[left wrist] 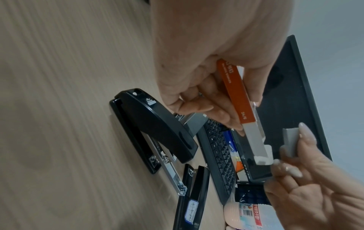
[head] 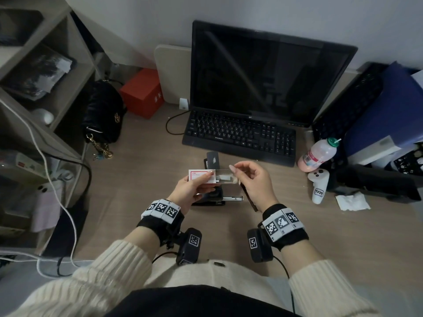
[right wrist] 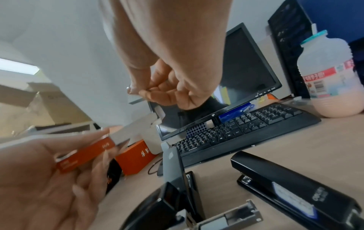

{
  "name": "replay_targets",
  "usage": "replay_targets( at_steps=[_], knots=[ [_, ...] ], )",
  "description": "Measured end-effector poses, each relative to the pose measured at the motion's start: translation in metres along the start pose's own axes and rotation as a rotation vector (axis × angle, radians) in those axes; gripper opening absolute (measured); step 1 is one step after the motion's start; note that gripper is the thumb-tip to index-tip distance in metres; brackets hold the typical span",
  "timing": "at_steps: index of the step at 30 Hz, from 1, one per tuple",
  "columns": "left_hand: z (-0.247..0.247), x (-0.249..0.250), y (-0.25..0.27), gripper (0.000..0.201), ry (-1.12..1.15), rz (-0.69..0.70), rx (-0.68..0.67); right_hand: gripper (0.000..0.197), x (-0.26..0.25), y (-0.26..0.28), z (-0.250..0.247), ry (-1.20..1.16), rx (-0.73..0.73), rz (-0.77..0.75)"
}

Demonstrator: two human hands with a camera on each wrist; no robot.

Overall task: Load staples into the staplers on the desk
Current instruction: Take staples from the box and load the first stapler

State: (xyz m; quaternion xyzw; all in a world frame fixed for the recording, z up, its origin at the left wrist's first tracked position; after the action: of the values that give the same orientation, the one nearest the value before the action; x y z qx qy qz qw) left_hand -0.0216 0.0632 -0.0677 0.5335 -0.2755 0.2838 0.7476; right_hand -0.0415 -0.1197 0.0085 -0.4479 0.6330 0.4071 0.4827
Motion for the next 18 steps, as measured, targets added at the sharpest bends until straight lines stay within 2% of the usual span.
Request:
replay_targets(
  at_steps=[7,14,18],
  knots=[
    [-0.005,0.005,-0.004,0.040,0.022,0.001,0.009,0.011,0.005,-0.004,-0.014,-0.087,0.026,0.042],
    [-0.004,0.013,-0.009,0.016,0.016,0.001,0.000,0.005,0.054,-0.001,-0.034,-0.217,0.113,0.247],
    [-0.005,0.016,-0.014,0.022,0.023,-0.002,-0.001,0.013,0.090,0.002,-0.028,-0.280,0.087,0.408]
  ],
)
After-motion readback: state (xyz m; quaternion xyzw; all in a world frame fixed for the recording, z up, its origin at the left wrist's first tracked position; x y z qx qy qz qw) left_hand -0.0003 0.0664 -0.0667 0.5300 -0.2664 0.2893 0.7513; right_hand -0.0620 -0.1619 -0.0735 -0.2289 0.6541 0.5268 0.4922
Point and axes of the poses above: each hand's wrist, its own y-axis away from the middle knuckle, its own z-axis out of the palm, x = y × z, the point moved 9 cm from there along -y, towards the middle knuckle, and after that the axes turned 2 degrees about -z, right-handed, at the moved point
